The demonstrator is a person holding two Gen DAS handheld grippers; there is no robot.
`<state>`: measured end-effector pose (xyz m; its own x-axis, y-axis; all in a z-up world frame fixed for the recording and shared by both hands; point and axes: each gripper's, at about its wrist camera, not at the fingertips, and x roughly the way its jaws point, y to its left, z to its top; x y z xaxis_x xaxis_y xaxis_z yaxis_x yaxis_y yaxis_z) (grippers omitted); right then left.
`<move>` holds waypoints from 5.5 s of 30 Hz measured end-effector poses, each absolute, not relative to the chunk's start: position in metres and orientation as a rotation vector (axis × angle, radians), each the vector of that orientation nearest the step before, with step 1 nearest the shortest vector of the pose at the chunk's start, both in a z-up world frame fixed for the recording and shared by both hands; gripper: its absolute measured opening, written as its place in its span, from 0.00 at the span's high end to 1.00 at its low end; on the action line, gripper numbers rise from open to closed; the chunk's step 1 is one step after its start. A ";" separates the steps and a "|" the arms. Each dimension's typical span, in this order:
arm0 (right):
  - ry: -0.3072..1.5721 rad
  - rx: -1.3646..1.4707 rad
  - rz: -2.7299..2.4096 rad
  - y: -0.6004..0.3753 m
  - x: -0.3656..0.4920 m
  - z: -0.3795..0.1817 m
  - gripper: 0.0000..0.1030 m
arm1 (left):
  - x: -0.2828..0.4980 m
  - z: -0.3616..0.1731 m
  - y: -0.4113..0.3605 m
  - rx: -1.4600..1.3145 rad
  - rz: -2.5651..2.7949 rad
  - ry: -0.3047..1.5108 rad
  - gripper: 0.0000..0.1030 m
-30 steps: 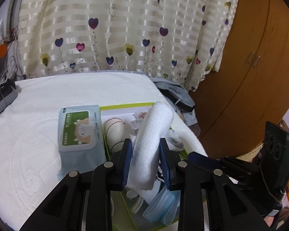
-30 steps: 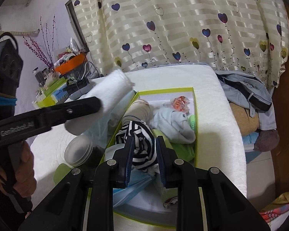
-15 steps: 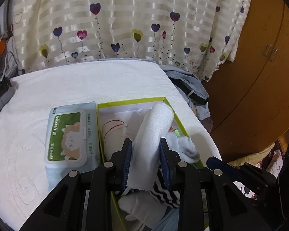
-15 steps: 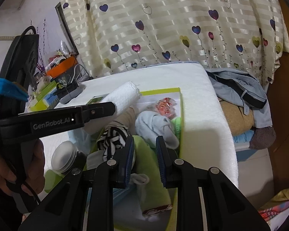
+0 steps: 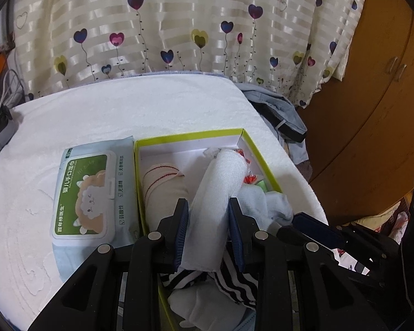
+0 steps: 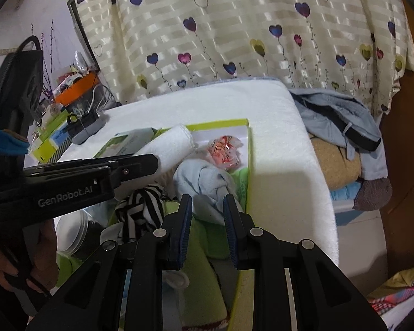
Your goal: Organize soft objects
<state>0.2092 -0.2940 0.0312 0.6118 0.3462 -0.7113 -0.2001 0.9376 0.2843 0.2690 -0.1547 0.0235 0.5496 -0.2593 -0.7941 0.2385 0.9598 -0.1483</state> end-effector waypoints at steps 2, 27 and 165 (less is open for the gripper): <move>0.857 0.182 0.314 -0.294 0.210 0.030 0.76 | 0.271 0.021 -0.156 -0.020 -0.299 0.953 0.74; 0.817 0.204 0.310 -0.299 0.207 0.040 0.76 | 0.254 0.037 -0.144 -0.062 -0.325 0.874 0.65; 0.915 -0.045 0.242 -0.210 0.055 -0.004 0.47 | 0.037 0.002 -0.063 0.008 -0.164 0.770 0.41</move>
<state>0.0551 -0.2096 -0.0045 0.5848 0.1883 -0.7891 -0.2266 0.9719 0.0640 0.0369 -0.0626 0.0024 0.7060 -0.1444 -0.6933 0.1503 0.9872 -0.0525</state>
